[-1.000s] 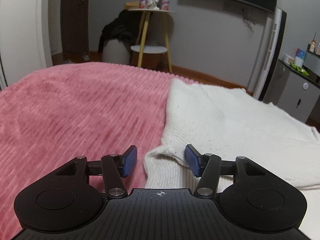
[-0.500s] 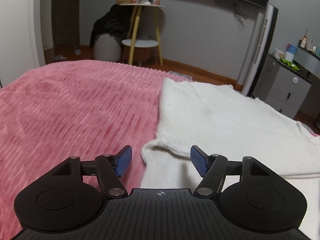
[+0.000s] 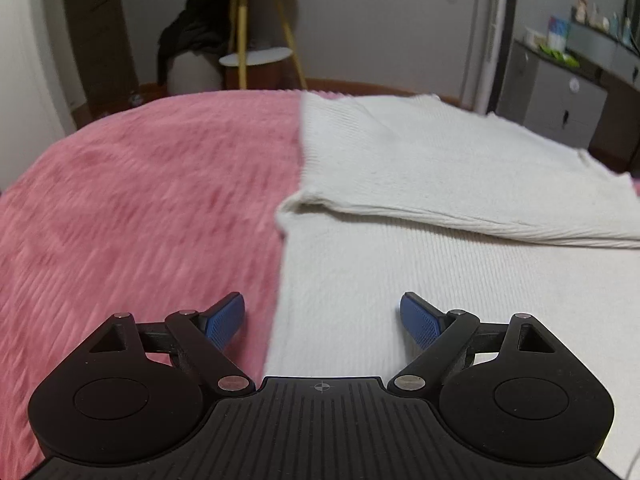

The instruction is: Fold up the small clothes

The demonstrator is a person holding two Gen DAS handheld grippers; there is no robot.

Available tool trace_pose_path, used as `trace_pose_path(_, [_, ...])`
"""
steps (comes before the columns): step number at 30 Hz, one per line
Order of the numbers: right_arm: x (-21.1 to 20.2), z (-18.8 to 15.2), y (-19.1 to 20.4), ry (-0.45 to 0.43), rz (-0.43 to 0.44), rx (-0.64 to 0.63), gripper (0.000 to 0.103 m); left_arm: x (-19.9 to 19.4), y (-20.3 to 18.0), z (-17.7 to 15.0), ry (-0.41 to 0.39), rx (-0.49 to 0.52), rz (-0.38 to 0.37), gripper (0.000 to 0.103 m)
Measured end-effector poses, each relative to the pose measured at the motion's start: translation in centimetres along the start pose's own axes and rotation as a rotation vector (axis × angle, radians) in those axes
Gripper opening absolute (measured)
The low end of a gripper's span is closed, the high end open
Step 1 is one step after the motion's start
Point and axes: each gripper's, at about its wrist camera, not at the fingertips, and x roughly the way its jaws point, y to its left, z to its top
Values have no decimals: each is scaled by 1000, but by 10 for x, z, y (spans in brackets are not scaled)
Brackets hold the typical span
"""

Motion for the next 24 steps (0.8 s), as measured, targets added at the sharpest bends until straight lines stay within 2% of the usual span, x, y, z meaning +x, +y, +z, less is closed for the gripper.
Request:
trace_pose_path(4, [-36, -26, -14, 123, 106, 0, 27, -32, 19, -20, -5, -44, -19, 90])
trace_pose_path(6, [-54, -45, -19, 183, 111, -7, 34, -43, 23, -32, 10, -65, -9, 90])
trace_pose_path(9, [-73, -67, -30, 278, 144, 31, 39, -50, 28, -45, 40, -92, -8, 90])
trace_pose_path(13, [-86, -77, -31, 336, 152, 21, 50, -63, 27, -53, 47, -76, 19, 90])
trace_pose_path(15, [-92, -82, -33, 364, 187, 35, 58, -69, 30, -55, 49, -70, 12, 93])
trace_pose_path(20, [-96, -89, -34, 403, 169, 42, 58, -75, 46, -59, 87, -129, -3, 95])
trace_pose_path(24, [-94, -91, -30, 428, 169, 24, 58, -66, 51, -63, 172, -136, -9, 95])
